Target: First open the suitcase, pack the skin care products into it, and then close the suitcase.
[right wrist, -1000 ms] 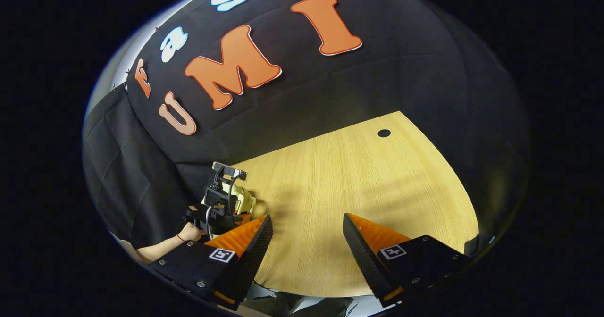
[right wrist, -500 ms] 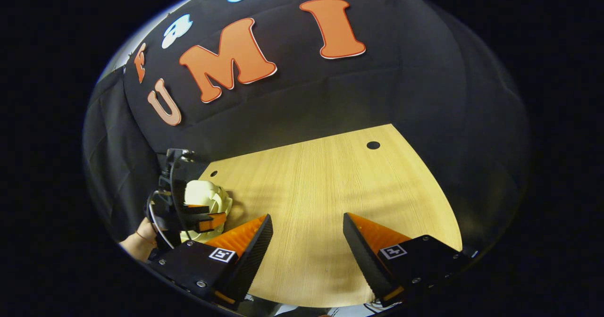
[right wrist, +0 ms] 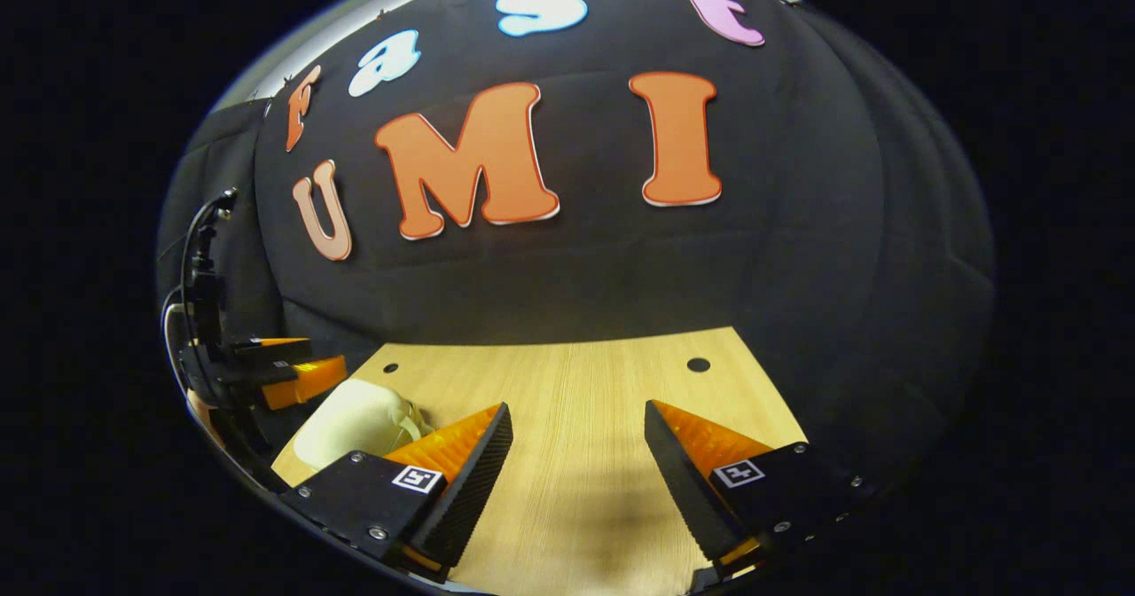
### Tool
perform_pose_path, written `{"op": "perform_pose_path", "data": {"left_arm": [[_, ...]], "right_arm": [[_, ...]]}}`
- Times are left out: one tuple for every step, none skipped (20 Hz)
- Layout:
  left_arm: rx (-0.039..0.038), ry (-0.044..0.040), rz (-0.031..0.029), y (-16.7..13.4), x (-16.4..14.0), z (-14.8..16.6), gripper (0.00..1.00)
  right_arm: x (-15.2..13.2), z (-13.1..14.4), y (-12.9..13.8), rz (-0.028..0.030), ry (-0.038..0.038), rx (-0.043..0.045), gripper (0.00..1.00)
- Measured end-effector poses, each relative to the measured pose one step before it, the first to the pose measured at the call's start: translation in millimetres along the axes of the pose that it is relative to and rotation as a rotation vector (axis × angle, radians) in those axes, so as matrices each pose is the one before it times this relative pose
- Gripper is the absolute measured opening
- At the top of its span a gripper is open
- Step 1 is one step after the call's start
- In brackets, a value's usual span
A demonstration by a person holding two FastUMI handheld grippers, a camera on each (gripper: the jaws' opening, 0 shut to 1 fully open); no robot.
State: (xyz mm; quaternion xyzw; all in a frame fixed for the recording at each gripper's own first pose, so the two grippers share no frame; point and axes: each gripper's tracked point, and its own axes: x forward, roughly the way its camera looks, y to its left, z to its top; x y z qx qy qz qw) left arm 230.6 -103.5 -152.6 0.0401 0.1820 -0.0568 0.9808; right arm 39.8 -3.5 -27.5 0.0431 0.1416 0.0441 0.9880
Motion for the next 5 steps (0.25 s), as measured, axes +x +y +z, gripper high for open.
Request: {"op": "perform_pose_path", "data": {"left_arm": [[-0.01616, -0.04815, 0.01531, 1.1, -4.33, 3.26, 0.99], [-0.02374, -0.04265, 0.00944, -1.3, -6.04, 5.47, 0.99], [-0.03105, -0.03897, 0.01004, 4.3, -14.07, 7.24, 0.99], [-0.03343, -0.03927, 0.00289, 3.32, -2.37, 2.47, 0.99], [-0.02584, -0.03954, 0.00281, 6.87, -6.12, 0.9, 0.99]], "right_arm": [[-4.23, 10.77, 5.39, -0.01265, -0.0401, -0.00503, 0.95], [-3.03, 7.14, 4.81, -0.00761, -0.03561, -0.00726, 0.95], [-4.02, 7.85, 3.51, -0.01446, -0.03591, -0.00889, 0.95], [-3.16, 7.48, 1.18, -0.01785, -0.0361, -0.01141, 0.95], [-2.81, 6.26, 2.45, -0.01989, -0.03221, -0.01217, 0.95]]}}
